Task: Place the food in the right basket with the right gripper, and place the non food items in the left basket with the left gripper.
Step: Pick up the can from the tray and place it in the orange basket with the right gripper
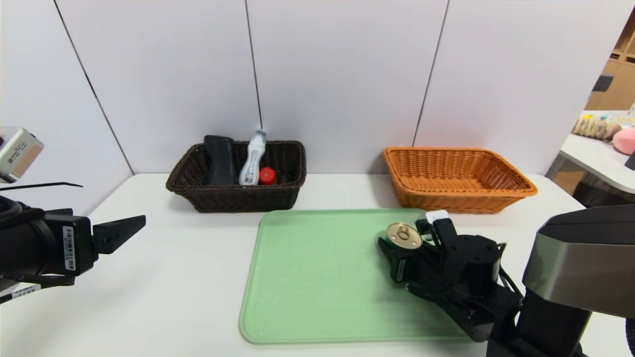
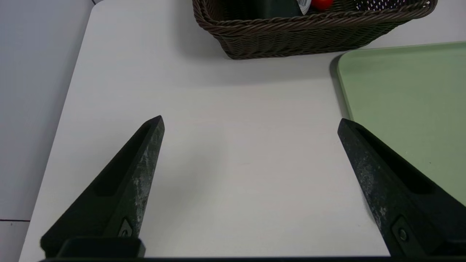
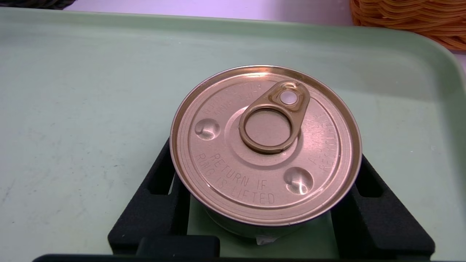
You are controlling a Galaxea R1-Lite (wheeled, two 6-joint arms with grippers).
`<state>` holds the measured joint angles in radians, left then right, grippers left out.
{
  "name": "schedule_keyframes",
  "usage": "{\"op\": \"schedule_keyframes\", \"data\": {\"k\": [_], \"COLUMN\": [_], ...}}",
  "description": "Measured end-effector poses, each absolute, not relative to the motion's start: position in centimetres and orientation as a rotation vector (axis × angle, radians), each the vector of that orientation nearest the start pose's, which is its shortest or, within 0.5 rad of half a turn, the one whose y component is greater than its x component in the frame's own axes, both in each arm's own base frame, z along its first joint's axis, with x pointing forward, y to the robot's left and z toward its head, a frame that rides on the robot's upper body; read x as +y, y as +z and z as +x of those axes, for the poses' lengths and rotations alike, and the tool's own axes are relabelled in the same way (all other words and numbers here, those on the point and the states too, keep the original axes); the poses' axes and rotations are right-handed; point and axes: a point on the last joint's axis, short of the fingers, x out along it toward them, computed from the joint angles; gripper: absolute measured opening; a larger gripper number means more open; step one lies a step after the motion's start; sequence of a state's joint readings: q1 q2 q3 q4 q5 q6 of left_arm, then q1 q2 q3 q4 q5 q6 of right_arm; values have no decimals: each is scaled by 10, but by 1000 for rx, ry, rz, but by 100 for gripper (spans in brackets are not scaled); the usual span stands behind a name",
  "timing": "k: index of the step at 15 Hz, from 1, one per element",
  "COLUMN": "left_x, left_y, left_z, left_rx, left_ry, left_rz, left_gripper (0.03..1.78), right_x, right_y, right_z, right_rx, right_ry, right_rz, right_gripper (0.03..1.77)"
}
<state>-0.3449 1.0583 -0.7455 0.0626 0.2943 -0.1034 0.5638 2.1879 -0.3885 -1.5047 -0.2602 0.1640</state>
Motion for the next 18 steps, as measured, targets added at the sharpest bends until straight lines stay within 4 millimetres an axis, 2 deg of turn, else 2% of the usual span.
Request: {"op": "schedule_keyframes", "data": {"k": [4, 12, 15, 18], "left_x": [-40, -39, -38, -37], "left_y": [238, 225, 220, 220], "left_z": [131, 128, 125, 123], "left_rx": [371, 411, 422, 420], "left_ry": [-30, -21, -20, -22], "left_rz": [20, 38, 43, 48], "left_gripper": [169, 169, 169, 169], "right_x": [165, 185, 171, 140], "right_y": [51, 104, 128, 161], "right_z": [256, 269, 287, 313], "right_rx": [219, -11, -38, -18], "right_ry": [314, 358, 294, 192], "right_rz": [63, 120, 127, 110], "right_gripper": [102, 101, 101, 101]}}
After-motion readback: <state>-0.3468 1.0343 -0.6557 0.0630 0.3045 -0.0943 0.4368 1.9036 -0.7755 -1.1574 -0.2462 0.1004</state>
